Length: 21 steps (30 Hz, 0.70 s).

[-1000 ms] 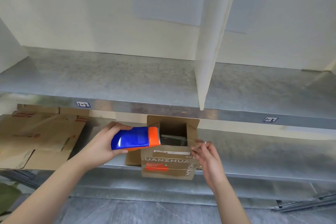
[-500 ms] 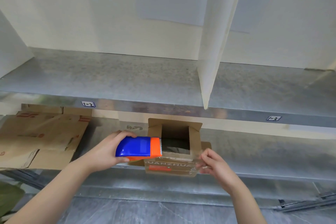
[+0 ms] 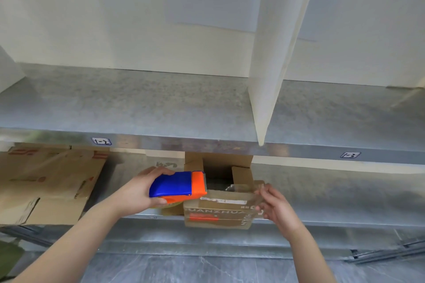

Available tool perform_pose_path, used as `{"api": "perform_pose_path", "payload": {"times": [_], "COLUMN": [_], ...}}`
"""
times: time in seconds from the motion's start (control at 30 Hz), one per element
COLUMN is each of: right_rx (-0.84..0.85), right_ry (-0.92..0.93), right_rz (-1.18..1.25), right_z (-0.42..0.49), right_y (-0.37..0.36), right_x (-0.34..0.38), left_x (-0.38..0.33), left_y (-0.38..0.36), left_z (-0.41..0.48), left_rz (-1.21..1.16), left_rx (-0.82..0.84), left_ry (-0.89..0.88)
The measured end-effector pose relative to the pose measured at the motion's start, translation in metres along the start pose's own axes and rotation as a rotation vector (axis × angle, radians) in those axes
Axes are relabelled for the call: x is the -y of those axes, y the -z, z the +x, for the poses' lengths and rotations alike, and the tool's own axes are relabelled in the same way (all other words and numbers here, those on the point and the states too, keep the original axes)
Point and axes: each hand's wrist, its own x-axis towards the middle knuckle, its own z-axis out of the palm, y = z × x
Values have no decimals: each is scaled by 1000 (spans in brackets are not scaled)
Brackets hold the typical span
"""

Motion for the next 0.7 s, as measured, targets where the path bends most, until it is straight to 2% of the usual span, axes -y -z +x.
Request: {"api": "perform_pose_path", "payload": {"times": [0.07,0.2,0.37,0.57,0.7], "right_rx": [-85,-231,-389,-537,-547], "right_ry": [66,280,461,486,402], "right_rz": [21,-197,-359,-408,-326], "right_z": [-3,-14,-19,-23,-17], "right_y": [-7,-18,-23,-27,-32], "right_x": [3,8,17,11,-2], "left_x": [-1,-1,-5,-11,-10], "left_y": [0,1,7,20,16], "left_z": [2,-1,-8,-21,-26], "left_rz": [10,-3,-37,20,71], "left_rx": [24,65,-20,-143,-111], "left_ry": [-8,-16,-45,-78,-77]}}
